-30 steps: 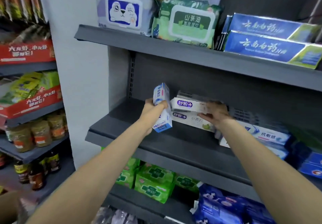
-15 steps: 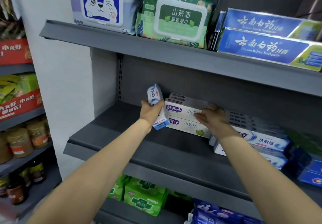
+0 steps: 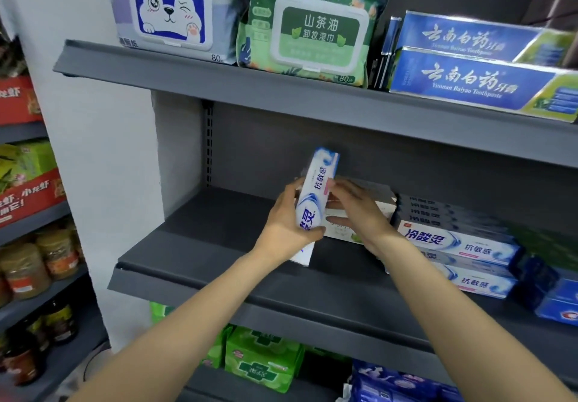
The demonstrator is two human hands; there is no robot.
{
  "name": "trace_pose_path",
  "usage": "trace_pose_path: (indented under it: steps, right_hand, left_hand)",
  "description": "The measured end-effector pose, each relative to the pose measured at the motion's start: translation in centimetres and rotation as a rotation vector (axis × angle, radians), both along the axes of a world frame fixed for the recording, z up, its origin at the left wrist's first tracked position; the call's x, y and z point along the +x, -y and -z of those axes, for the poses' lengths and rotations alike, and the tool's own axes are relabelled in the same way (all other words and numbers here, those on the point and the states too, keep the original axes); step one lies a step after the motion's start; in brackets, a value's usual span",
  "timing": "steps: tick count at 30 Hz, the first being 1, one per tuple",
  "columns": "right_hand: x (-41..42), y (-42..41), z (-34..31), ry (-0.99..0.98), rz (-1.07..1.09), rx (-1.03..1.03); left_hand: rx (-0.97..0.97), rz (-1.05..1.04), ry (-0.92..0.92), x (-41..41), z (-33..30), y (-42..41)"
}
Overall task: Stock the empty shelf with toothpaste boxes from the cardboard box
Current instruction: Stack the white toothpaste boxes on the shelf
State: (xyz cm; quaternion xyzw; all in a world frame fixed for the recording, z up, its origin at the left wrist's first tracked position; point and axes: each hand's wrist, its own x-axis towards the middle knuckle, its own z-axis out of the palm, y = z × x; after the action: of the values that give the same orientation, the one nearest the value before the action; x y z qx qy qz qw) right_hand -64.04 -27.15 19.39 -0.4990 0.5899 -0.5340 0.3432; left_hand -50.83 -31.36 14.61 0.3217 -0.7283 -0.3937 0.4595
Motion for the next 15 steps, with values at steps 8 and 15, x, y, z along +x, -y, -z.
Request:
trace_pose_path:
  steps: [8,15]
  right_hand:
    - [-5.2,-4.6,1.5,0.379,0.262,-0.263]
    - [-13.3,-11.9,3.8,0.019,0.579,-0.204]
  left_hand:
    - [-0.135,0.049,0.377,-3.3,-1.2,-3.1]
    - [-0.254,0.104,0.491,-9.2,-2.5,-7.5]
